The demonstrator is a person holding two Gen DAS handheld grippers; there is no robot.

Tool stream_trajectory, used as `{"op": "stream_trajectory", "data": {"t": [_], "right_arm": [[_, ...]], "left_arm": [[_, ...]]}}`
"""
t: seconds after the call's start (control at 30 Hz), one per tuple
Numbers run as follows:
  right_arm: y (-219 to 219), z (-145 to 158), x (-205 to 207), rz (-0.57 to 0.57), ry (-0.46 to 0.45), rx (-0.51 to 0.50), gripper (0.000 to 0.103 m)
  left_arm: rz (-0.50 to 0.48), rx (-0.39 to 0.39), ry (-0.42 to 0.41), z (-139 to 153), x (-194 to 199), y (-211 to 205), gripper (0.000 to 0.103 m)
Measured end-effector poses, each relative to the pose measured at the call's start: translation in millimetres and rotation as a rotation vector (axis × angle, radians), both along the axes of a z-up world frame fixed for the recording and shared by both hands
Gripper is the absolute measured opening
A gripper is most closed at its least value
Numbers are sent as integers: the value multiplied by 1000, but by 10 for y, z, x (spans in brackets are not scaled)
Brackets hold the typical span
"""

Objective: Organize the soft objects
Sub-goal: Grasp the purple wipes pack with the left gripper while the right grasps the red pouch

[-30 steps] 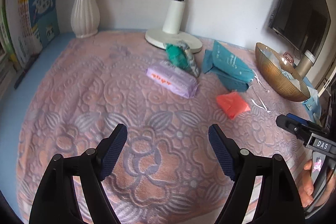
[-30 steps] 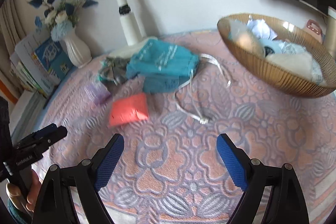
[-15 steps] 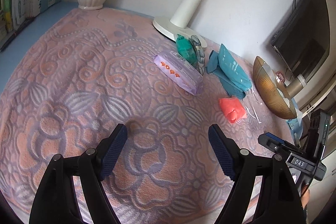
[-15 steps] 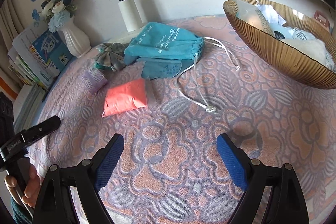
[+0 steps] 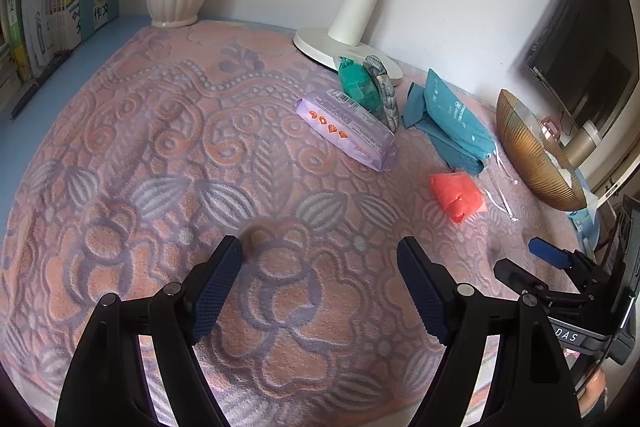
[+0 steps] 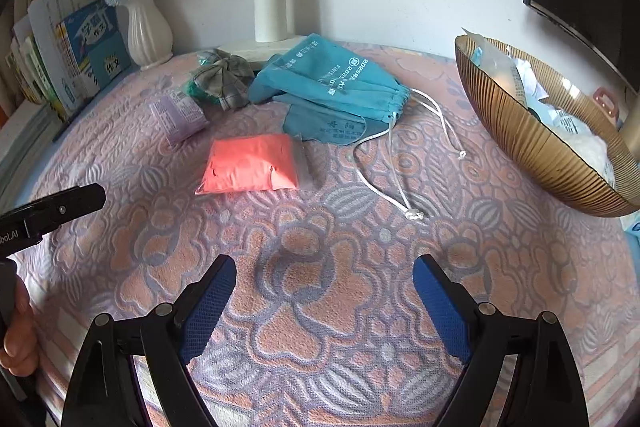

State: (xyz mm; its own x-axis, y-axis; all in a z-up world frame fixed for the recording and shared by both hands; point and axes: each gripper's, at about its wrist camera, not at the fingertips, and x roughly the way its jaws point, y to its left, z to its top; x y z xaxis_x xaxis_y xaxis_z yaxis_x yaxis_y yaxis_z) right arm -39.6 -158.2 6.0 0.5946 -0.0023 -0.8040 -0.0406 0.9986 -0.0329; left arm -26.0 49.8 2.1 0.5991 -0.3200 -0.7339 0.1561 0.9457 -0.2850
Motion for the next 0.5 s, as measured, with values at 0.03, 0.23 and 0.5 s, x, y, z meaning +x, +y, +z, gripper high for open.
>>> {"op": "stream_trajectory", "data": {"t": [0.03,0.23,0.5], "right_arm": [[8,-1,7,2,14,5,89],[-71,143,179,17,109,318,89],[242,81,571,5,54,137,89]], "left_arm": [[10,32,7,16,-18,-24,79],[-96,181,-59,488,-118,-307,87],[-19,116,-4,366,763,-505,91]]}}
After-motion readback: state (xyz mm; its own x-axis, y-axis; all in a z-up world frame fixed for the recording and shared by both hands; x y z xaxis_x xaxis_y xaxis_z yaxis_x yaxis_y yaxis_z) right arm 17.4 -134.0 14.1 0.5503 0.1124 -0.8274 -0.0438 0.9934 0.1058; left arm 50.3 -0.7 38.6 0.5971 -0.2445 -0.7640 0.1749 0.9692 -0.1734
